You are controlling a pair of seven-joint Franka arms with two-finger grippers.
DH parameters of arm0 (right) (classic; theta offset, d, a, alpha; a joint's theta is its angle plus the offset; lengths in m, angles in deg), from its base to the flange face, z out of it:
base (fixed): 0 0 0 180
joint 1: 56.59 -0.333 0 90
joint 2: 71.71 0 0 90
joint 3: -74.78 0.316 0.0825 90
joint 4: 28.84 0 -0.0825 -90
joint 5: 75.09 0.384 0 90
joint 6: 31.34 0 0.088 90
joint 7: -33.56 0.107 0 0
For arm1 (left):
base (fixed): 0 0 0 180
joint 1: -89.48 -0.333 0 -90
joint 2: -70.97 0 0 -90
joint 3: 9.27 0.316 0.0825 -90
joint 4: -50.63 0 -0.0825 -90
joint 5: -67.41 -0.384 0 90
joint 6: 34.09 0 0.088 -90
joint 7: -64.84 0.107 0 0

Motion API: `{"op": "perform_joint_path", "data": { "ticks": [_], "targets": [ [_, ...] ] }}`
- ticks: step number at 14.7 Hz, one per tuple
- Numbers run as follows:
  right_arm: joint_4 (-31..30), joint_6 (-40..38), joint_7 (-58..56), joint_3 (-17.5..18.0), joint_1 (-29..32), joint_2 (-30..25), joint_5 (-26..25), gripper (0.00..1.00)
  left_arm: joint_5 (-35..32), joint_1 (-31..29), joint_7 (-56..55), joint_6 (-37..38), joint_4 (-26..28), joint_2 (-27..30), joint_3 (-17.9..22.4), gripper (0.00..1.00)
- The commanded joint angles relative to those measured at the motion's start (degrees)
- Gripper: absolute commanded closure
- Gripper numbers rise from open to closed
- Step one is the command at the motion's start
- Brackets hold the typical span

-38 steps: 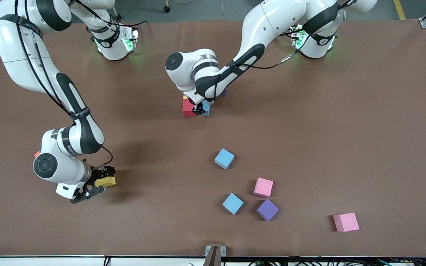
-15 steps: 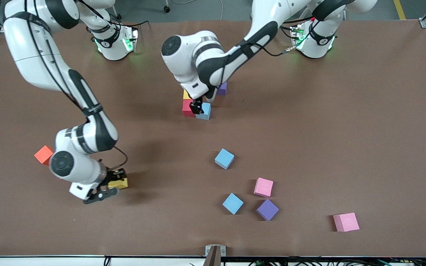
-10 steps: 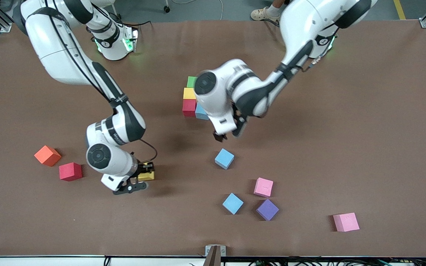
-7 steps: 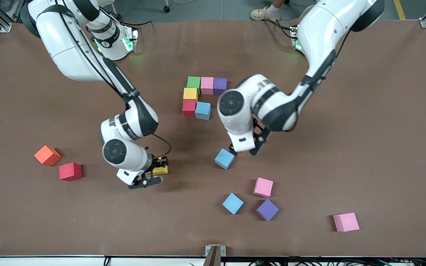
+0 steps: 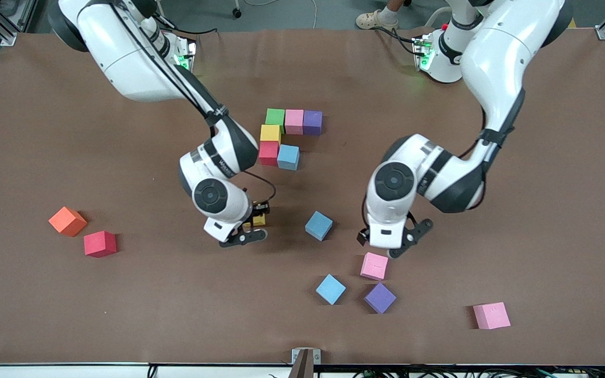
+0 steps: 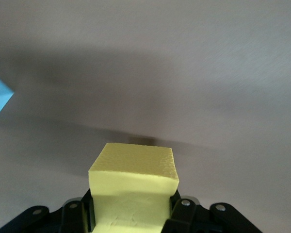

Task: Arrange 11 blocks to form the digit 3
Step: 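Carry the yellow cube toward the row while the left gripper grasps pink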

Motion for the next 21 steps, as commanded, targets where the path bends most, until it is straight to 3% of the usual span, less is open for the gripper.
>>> {"op": "perform_joint_path", "data": {
  "ticks": [1, 4, 10, 12, 15, 18, 21],
  "targets": [
    [-4.71, 0.16, 2.03, -0.63, -1.47, -3.95, 1.13, 0.55, 1.01, -5.08, 12.13, -0.8, 1.6, 1.02, -1.03, 0.0],
    [-8.57, 1.73, 2.04, -0.63, -2.78, -5.88, 1.13, 0.54, 0.92, -11.32, 21.9, -2.19, 2.3, 0.5, -1.39, 0.0],
    [-17.19, 7.62, 2.56, -0.54, -4.1, -10.55, 3.05, 0.54, 0.04, -22.66, 42.73, -15.7, 2.74, -1.16, -0.86, 0.0],
    [-19.03, 11.38, 4.57, -0.54, -5.07, -10.37, 3.68, 0.54, -0.39, -23.81, 44.15, -24.83, 2.74, -3.1, -0.08, 0.0],
    [-21.23, 15.09, 5.38, -0.54, -5.95, -10.02, 3.68, 0.52, -6.17, -23.03, 44.86, -36.53, 2.74, -7.22, 5.1, 0.0],
    [-22.38, 15.01, 6.25, -0.54, -6.91, -10.46, 3.68, 0.53, -10.76, -23.03, 44.95, -40.07, 2.05, -10.04, 6.43, 0.0],
    [-22.55, 14.92, 7.83, -0.63, -8.58, -10.54, 3.59, 0.53, -10.42, -23.02, 43.9, -46.83, 0.91, -12.59, 7.49, 0.0]
  ]
}}
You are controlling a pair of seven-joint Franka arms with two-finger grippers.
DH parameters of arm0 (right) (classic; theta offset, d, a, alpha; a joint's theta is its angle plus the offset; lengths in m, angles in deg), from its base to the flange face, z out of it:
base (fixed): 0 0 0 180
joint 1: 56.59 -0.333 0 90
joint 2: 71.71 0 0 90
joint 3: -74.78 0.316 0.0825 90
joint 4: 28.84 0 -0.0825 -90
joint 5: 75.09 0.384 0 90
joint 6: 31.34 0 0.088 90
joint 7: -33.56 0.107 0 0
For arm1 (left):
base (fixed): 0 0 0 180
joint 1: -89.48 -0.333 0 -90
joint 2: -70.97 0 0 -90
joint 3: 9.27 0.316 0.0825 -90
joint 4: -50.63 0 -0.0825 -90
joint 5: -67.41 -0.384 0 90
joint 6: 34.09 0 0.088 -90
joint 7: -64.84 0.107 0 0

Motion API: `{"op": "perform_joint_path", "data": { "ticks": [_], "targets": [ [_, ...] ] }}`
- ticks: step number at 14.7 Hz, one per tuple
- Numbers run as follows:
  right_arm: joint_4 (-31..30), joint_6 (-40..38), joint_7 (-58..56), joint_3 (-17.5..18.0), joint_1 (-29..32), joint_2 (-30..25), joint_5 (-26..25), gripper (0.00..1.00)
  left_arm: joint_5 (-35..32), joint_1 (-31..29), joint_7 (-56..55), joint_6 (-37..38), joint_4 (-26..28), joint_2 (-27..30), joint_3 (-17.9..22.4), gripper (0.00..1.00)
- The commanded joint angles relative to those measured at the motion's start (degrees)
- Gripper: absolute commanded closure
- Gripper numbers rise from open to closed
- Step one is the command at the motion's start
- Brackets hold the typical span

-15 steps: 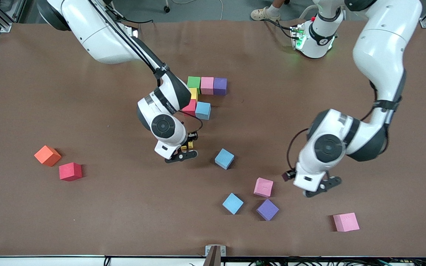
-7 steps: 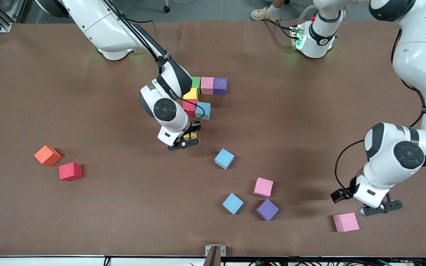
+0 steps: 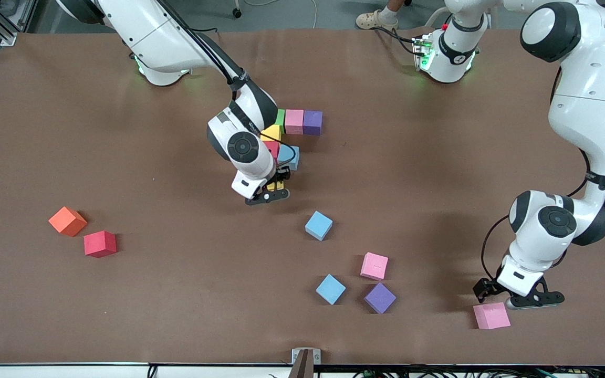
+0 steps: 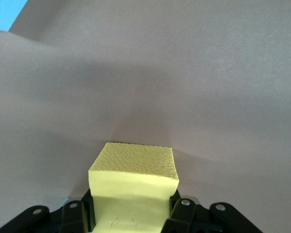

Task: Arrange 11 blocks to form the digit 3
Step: 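Carry the yellow cube toward the row while the left gripper grasps pink, then place the yellow cube below red while the left gripper carries pink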

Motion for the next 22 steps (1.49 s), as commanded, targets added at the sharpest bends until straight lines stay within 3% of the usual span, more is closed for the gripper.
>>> {"op": "perform_joint_path", "data": {
  "ticks": [1, 7, 14, 15, 18, 20, 22],
  "targets": [
    [-2.51, 0.38, 2.33, -0.58, -2.04, -2.37, 1.15, 0.53, -0.59, 0.66, -1.18, -4.31, -2.54, -1.91, 0.71, 0.0],
    [-3.91, 0.56, 2.95, -0.58, -2.48, -2.9, 0.89, 0.53, -0.32, 1.19, -1.45, -7.04, -5.26, -3.93, 0.8, 0.0],
    [-3.91, 0.73, 2.95, -0.58, -2.66, -2.99, 0.89, 0.53, -0.32, 4.53, -1.71, -11.0, -8.25, -7.45, 5.18, 0.0],
    [-3.83, 0.73, 2.95, -0.58, -2.83, -2.99, 0.89, 0.53, -0.23, 4.62, -1.8, -11.0, -8.26, -7.45, 5.28, 0.15],
    [-3.83, 0.73, 2.95, -0.58, -2.83, -2.9, 0.89, 0.53, -0.14, 4.71, -1.71, -11.09, -8.26, -7.28, 5.28, 0.77],
    [-3.74, 0.73, 2.87, -0.58, -2.66, -2.9, 0.45, 0.53, -0.23, 4.79, -1.62, -10.74, -8.17, -6.4, 5.28, 0.92],
    [-3.74, 0.73, 2.17, -1.01, -1.7, -2.72, -0.51, 0.53, 0.2, 4.71, -1.97, -9.17, -7.64, -4.3, 5.19, 0.96]
  ]
}}
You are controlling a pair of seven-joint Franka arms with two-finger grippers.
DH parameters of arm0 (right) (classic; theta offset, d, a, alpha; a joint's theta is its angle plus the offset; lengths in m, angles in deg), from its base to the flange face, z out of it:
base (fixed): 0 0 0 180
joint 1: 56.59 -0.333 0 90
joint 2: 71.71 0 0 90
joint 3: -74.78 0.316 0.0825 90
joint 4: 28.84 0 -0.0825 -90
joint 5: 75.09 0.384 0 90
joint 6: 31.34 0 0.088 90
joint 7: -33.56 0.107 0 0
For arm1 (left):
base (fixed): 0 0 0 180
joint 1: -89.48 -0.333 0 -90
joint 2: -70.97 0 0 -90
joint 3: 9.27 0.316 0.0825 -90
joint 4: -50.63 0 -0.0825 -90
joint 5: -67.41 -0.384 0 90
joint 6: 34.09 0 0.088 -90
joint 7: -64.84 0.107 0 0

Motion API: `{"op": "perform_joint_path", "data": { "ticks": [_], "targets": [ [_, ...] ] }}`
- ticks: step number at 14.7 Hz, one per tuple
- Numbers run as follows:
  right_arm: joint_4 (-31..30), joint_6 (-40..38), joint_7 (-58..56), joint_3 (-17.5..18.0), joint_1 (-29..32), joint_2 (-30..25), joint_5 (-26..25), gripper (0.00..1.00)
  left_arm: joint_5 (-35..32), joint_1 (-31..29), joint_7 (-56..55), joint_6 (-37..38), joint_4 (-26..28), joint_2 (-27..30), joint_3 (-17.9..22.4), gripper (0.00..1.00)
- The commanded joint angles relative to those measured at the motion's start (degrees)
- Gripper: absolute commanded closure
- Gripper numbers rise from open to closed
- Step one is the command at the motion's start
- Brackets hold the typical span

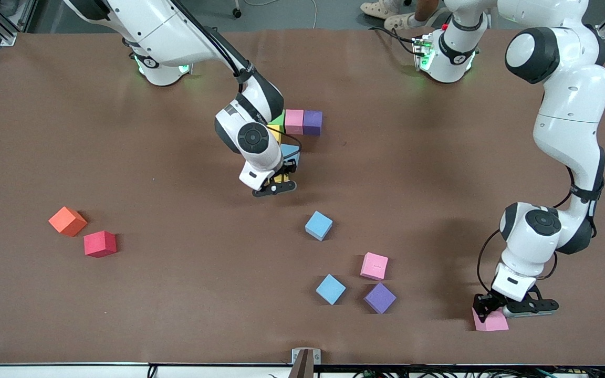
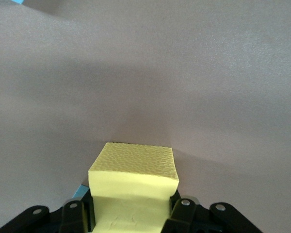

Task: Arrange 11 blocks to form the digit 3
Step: 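Place the yellow cube below red while the left gripper carries pink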

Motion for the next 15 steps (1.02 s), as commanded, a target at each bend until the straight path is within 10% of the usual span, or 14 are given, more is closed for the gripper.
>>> {"op": "perform_joint_path", "data": {
  "ticks": [1, 15],
  "targets": [
    [-2.65, 0.5, -0.1, -1.76, 0.6, -2.01, -2.11, 0.53, 1.42, 0.65, -0.83, 4.93, 0.54, 4.14, 0.81, 0.96],
    [-4.4, -0.02, -0.36, -2.04, 0.78, -2.27, -2.83, 0.52, 2.75, 23.14, -63.35, 60.13, 1.07, 15.76, 0.2, 0.96]
  ]
}}
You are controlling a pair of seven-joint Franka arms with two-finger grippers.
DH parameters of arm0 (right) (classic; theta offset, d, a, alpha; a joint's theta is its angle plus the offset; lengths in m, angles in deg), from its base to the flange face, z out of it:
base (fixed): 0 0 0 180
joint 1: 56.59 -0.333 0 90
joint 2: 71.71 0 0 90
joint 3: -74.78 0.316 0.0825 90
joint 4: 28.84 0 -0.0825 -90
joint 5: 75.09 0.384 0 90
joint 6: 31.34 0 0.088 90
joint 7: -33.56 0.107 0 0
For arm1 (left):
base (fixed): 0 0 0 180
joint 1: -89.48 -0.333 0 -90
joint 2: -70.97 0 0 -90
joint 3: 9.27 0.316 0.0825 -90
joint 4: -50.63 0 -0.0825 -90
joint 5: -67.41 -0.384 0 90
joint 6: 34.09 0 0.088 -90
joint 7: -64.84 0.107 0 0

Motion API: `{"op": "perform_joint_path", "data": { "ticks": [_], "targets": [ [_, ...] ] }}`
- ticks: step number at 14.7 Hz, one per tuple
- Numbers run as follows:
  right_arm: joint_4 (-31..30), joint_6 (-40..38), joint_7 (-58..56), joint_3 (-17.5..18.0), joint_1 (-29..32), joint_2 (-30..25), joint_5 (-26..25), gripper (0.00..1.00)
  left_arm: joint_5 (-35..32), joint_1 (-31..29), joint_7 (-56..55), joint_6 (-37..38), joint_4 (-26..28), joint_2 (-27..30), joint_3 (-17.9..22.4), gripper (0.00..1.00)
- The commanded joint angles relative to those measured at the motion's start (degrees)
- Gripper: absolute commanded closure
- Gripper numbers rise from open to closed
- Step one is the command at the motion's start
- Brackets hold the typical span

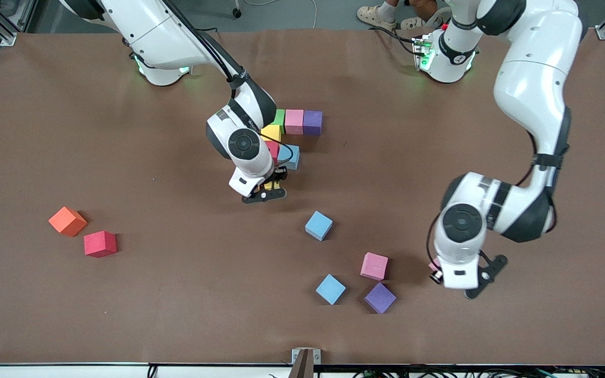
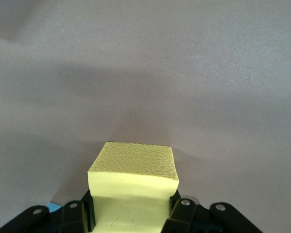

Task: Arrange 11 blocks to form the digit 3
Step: 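Place the yellow cube below red while the left gripper carries pink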

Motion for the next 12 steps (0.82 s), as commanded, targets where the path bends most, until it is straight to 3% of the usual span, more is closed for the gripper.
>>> {"op": "perform_joint_path", "data": {
  "ticks": [1, 8, 12],
  "targets": [
    [-3.97, 0.08, -0.06, -0.05, -0.13, -1.94, -1.24, 0.52, 1.02, 4.57, -12.96, 7.41, 1.51, 1.89, 0.59, 0.96],
    [-6.25, 0.7, 0.03, 0.04, -0.31, -3.17, -1.24, 0.52, 8.13, 13.62, -39.43, 16.74, 1.42, 1.8, -2.4, 0.96],
    [-6.34, 1.31, 0.38, 0.31, -0.4, -3.17, -1.06, 0.52, 12.0, 17.67, -49.2, 17.19, 1.42, 1.28, -2.31, 0.96]
  ]
}}
